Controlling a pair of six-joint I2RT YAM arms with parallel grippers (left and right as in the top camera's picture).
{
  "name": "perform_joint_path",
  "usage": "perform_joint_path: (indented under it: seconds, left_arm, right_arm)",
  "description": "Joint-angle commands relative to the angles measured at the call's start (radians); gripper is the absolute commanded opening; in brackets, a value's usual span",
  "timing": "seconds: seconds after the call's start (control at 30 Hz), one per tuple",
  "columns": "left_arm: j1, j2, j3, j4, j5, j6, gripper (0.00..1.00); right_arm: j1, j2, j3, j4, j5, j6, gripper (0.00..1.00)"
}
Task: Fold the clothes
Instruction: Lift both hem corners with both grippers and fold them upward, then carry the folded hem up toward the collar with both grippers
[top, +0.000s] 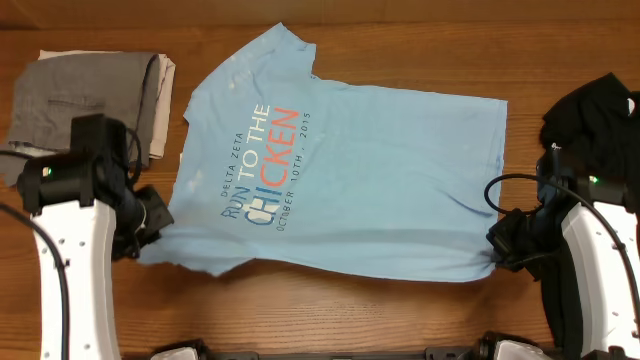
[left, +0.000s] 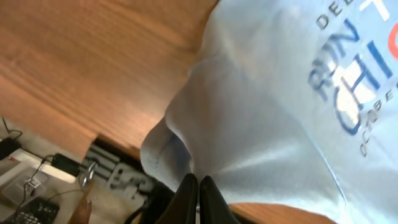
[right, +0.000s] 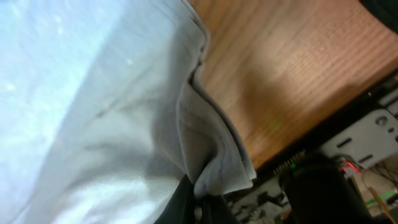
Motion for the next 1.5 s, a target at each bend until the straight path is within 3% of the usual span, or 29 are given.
perform_joint_path:
  seconds: [0.0, 0.37, 0.6, 1.03, 1.47]
  left_arm:
    - [0.004, 0.077, 0.032, 0.037, -0.015, 0.016, 0.04]
    - [0.004, 0.144, 0.118, 0.039, 0.020, 0.056, 0.04]
    - [-0.021, 0.146, 0.119, 0.166, 0.058, 0.056, 0.04]
    - [-0.204, 0.209, 0.119, 0.429, 0.062, 0.083, 0.04]
    - [-0.264, 0.430, 0.119, 0.583, 0.024, 0.135, 0.04]
  right_arm:
    - [0.005, 0.011, 0.053, 0.020, 0.017, -0.003, 0.04]
    - [0.005, 0.017, 0.092, 0.061, 0.017, -0.003, 0.04]
    - [0.005, 0.044, 0.092, 0.111, 0.017, -0.003, 0.04]
    - [0.005, 0.186, 0.092, 0.319, 0.017, 0.002, 0.04]
    - [0.005, 0.233, 0.089, 0.438, 0.104, 0.035, 0.04]
